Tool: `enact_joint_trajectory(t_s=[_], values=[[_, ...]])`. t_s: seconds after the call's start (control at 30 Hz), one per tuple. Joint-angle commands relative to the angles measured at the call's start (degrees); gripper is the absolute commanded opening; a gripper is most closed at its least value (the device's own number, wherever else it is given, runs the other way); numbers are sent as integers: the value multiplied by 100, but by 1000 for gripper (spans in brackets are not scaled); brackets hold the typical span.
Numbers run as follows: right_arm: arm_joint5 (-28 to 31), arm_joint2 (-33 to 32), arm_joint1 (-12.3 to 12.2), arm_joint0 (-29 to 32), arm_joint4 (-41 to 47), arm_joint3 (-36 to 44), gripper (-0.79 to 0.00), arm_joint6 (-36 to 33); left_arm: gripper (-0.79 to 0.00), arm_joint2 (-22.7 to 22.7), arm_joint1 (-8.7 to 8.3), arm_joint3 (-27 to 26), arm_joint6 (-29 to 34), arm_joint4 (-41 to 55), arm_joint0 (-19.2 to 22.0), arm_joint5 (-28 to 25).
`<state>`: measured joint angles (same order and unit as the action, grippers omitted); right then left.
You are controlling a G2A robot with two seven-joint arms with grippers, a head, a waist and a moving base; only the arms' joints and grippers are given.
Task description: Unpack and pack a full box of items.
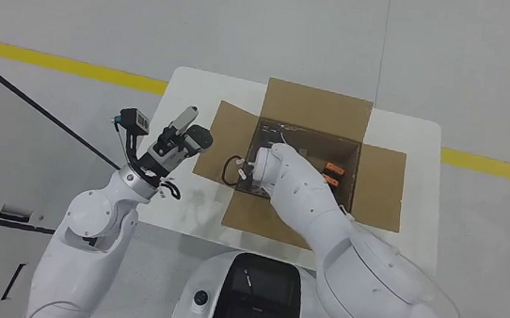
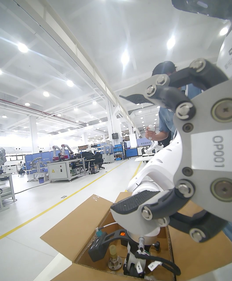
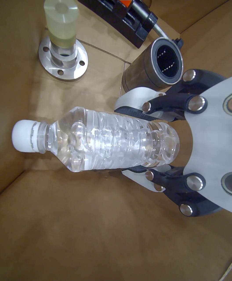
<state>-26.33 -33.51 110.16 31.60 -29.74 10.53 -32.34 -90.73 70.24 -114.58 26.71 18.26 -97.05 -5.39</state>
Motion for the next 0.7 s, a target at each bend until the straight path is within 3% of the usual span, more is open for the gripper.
enact_joint_trajectory(t_s=[0.0, 0.57, 0.6, 0.67], values=[[0, -3, 5, 18, -20, -15, 0, -1, 0, 0, 0, 0, 0, 0, 0, 0], [-3, -3, 6, 22, -24, -19, 0, -6, 0, 0, 0, 0, 0, 0, 0, 0], [16, -2, 6, 36, -30, -2, -397, 18, 0, 0, 0, 0, 0, 0, 0, 0], [55, -17, -12, 90, -48, 58, -403, 105, 0, 0, 0, 0, 0, 0, 0, 0]])
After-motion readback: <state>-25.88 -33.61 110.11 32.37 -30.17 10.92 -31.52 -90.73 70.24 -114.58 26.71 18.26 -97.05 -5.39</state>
